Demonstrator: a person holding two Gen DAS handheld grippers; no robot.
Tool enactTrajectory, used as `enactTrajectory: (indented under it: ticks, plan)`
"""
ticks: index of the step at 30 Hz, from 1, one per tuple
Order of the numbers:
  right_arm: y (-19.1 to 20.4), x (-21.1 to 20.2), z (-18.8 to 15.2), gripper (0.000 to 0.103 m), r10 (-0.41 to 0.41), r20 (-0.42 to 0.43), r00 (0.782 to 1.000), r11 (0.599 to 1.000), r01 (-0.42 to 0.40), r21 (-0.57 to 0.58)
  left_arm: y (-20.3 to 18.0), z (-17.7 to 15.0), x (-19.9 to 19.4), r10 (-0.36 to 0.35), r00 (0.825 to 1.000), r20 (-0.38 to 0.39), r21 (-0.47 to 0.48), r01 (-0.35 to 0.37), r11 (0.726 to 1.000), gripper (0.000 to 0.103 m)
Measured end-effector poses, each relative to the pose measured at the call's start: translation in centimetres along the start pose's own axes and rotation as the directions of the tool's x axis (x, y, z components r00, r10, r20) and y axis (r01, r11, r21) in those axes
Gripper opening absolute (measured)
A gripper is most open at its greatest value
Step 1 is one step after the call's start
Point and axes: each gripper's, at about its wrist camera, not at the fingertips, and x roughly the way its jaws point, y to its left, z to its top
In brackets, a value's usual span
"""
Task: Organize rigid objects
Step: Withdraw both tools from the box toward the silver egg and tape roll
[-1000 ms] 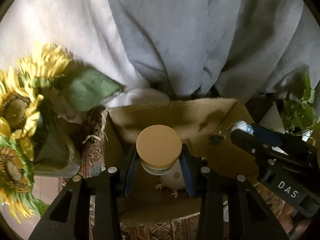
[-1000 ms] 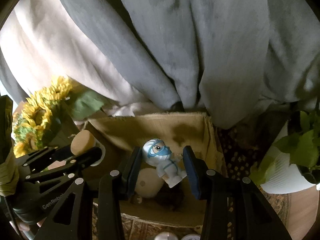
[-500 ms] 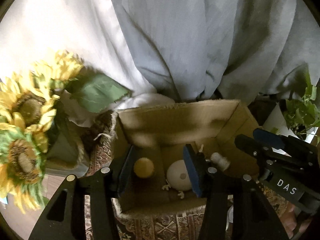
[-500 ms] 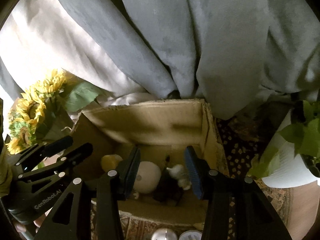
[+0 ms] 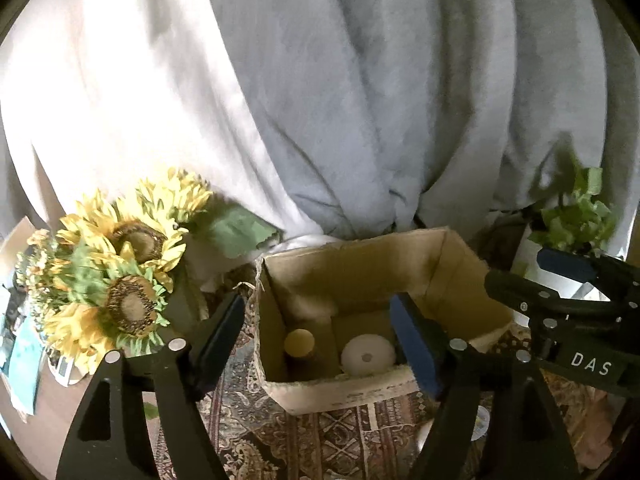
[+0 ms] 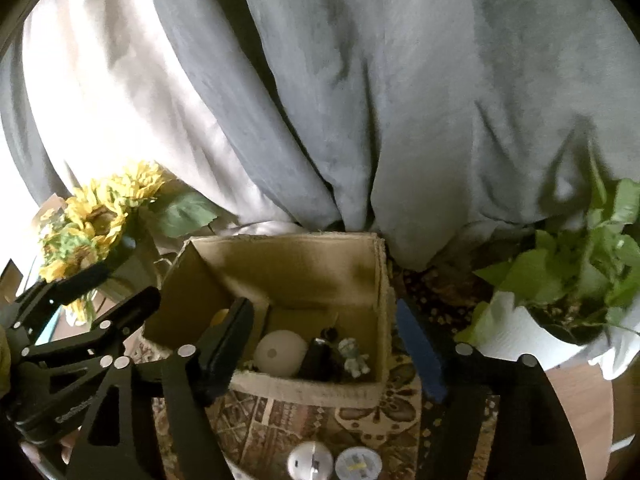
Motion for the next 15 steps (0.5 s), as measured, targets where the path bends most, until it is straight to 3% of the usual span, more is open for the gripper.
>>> enactTrajectory:
  ticks: [4,15]
  plan:
    - [-0.6,-1.5,-0.8,0.076,-0.001,0.019,1.0,1.0,0.001,-0.002,-0.9,-0.7,-1.5,-0.002,0.999,0.032,0.031,0.001,1.0,0.081]
    - [-2.4,-4.2,-4.0,0.076,-0.041,0.041,0.998,0.999,0.041,-0.004,-3.2,-4.0,-3.3,-0.045,0.999,0.03,0.079,0.043,0.996,0.081]
